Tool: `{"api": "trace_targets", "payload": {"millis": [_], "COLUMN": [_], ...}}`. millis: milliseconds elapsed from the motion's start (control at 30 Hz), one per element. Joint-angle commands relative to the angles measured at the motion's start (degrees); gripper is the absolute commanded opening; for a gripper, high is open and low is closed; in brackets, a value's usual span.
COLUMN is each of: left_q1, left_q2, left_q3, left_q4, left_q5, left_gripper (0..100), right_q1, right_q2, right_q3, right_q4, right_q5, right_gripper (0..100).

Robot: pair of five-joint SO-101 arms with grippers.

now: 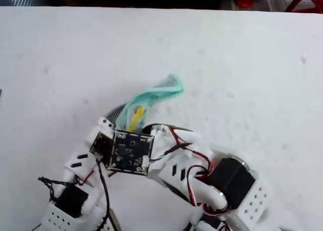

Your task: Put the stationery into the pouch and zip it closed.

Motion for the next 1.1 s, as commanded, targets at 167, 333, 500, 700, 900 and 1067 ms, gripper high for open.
{"api": "trace_targets", "payload": {"millis": [167,333,500,700,900,1067], "left_q1": [0.4,0.3,0.3,0.5,0.5,0.5], "left_q2": [-0.7,-0.7,-0.7,-0.7,-0.7,-0.7], "left_q3": [-2.3,-2.3,-2.3,-2.3,-2.1,-2.0], "left_q4": [-0.9,-1.0,-1.0,-1.0,-1.1,-1.1], "left_q5": [-0.2,-0.2,-0.2,-0.2,-0.2,-0.3], "left_gripper": [4,4,4,4,4,4], "right_q1": [-5.5,-5.5,-0.7,17.7,23.3,23.3], "right_q2": [-1.5,-8.8,-13.4,-10.3,2.0,13.8], "right_q3": [-1.2,-2.6,-4.4,-12.0,-20.1,-37.0], "right_q4": [2.2,6.1,4.8,-4.6,-5.8,2.3], "right_q5": [-1.1,-6.6,-6.1,-22.4,-40.2,-52.5], "right_gripper": [7.7,38.2,30.9,26.1,26.2,26.3]}}
